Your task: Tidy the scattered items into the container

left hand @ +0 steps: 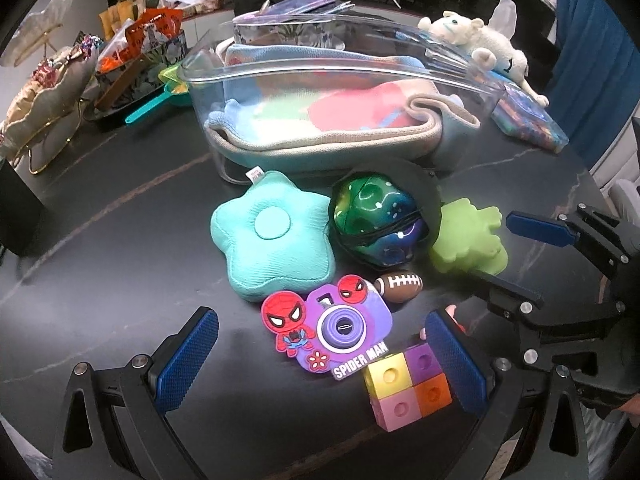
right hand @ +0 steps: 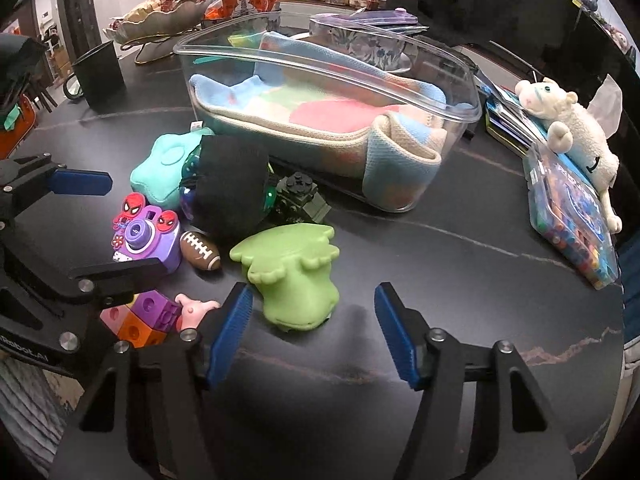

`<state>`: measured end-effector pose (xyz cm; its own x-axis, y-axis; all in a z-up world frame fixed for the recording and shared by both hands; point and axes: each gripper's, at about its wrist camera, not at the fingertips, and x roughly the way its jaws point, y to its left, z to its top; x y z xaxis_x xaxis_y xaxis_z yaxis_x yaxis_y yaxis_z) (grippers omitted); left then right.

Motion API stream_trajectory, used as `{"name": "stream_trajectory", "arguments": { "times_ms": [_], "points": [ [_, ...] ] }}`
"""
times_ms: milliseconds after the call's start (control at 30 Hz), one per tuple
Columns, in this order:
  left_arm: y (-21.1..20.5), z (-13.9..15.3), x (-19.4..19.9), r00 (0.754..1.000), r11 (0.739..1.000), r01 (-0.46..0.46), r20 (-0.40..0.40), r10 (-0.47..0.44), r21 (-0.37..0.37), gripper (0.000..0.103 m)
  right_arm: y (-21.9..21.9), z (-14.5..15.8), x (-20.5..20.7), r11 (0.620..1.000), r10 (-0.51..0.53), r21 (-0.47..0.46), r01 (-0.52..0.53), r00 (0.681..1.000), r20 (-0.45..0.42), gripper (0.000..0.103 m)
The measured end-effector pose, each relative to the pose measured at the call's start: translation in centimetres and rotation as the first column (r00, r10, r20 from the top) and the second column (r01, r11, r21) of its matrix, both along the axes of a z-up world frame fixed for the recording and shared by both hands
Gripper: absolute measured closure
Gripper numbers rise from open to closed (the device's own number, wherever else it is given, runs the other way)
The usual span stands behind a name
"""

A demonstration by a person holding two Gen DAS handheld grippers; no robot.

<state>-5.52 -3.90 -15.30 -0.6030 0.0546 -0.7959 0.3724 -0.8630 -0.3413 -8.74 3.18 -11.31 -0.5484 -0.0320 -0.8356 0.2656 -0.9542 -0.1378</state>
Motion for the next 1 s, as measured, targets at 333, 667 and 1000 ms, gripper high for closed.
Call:
{"name": "stream_trajectory", "arguments": {
  "times_ms": [333,667,1000],
  "points": [
    [0.1,-1.1,-0.6,1.0,0.999,-0.011,0.018,0.01,0.033,0.001,-0.1,-0.6,-0.5,1.0,0.008,0.009,-0.009,1.0,0.01,0.044],
    [-0.2,-1.7,-0.5,0.999,0.999,-0.029,0.032,0.028,0.043,0.001,-0.1,-0.9,-0.6,1.0,0.018,0.002,-0.018,1.0,0.02,0.051],
    [-0.4,-1.6,-0.3,0.998,0.998,-0.055,0.022,0.054,0.03,0.012,-0.1,-1.2,-0.6,1.0,0.024,-0.005,-0.024,0.999,0.027,0.056]
  ]
}}
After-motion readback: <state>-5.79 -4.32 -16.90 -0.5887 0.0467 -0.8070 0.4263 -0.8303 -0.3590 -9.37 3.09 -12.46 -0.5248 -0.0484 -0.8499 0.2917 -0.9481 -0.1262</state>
